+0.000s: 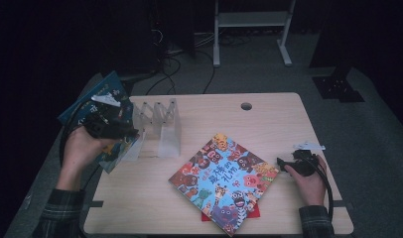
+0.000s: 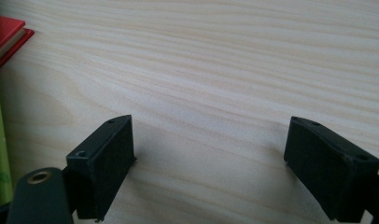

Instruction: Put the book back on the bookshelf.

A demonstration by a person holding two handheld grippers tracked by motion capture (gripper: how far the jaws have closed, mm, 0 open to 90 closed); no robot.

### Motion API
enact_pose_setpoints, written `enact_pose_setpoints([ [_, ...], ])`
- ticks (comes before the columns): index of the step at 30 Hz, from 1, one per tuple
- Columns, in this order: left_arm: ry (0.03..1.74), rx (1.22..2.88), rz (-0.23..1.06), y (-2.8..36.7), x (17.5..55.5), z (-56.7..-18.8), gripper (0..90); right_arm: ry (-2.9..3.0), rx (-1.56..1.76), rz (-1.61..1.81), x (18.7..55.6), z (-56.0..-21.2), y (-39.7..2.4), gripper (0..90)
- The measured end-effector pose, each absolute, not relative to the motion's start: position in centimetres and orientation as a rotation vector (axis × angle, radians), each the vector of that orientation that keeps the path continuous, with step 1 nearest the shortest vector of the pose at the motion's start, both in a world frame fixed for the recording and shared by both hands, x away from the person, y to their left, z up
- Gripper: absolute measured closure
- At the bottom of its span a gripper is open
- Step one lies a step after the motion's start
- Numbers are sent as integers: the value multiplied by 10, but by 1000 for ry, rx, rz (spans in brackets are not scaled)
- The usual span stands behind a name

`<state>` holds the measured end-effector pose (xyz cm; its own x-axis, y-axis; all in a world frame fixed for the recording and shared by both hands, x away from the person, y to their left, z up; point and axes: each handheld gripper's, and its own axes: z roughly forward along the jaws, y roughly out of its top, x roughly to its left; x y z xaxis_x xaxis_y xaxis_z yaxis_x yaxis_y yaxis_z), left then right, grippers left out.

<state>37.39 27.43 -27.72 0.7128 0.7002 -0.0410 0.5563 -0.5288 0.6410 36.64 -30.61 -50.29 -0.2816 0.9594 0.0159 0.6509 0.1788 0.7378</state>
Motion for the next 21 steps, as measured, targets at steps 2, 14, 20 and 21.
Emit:
enact_pose_setpoints([
  [2,919,2281,288,268,371,-289,544,2005,1510,897,366,-503,-306,148],
  [14,913,2274,205,239,357,-369,278,1994,1511,907,364,-502,-307,250],
  [20,886,2290,193,226,350,-398,183,1996,1518,913,361,-500,-310,353],
  [21,869,2288,174,222,347,-408,161,1997,1526,923,358,-497,-312,382],
])
